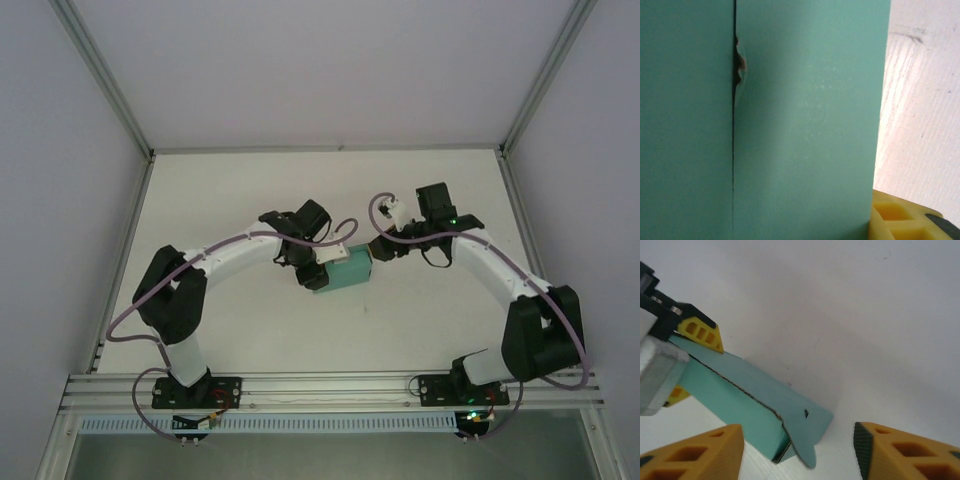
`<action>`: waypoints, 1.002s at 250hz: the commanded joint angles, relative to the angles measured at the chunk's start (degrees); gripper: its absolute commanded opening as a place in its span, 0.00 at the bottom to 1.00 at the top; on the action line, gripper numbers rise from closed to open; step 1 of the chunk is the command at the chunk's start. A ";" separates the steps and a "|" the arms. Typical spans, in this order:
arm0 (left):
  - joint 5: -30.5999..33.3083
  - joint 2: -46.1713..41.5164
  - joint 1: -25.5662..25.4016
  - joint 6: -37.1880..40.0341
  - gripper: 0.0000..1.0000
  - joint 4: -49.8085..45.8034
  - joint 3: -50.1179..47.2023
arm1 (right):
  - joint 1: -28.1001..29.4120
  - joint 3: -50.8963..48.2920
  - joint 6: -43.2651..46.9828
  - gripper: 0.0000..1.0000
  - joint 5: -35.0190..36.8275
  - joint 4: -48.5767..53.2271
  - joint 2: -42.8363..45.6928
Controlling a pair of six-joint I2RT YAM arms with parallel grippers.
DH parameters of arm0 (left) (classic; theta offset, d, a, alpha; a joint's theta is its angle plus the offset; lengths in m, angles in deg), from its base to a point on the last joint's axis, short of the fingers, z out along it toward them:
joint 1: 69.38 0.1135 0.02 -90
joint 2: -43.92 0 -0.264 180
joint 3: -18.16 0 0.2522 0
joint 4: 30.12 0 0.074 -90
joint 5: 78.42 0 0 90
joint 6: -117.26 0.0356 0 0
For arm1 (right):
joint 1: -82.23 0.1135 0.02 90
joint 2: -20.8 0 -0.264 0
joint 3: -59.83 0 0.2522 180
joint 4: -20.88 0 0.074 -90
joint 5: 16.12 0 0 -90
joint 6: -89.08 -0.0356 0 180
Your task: Assemble paper box
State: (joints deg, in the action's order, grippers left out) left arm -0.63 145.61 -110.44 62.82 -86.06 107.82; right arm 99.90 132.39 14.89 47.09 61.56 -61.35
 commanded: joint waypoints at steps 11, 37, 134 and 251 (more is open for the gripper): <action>-1.75 1.88 0.54 1.19 0.31 -3.60 2.79 | 0.56 4.06 3.04 0.38 -0.34 4.26 -2.56; -1.67 2.63 0.56 1.23 0.31 -3.80 3.75 | 1.00 5.15 3.35 0.30 -0.20 7.21 -3.61; -1.17 2.51 0.76 1.10 0.31 -4.13 3.65 | 1.83 5.30 2.29 0.23 5.23 8.48 -4.47; -0.97 2.84 0.77 -0.70 0.32 -2.15 3.73 | 8.89 0.69 -20.09 0.00 16.62 -0.32 0.72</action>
State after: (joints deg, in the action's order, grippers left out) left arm -1.24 147.71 -109.98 62.60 -87.30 110.51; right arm 105.76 136.55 7.11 58.94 67.57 -64.24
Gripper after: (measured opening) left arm 0.431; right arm 0.046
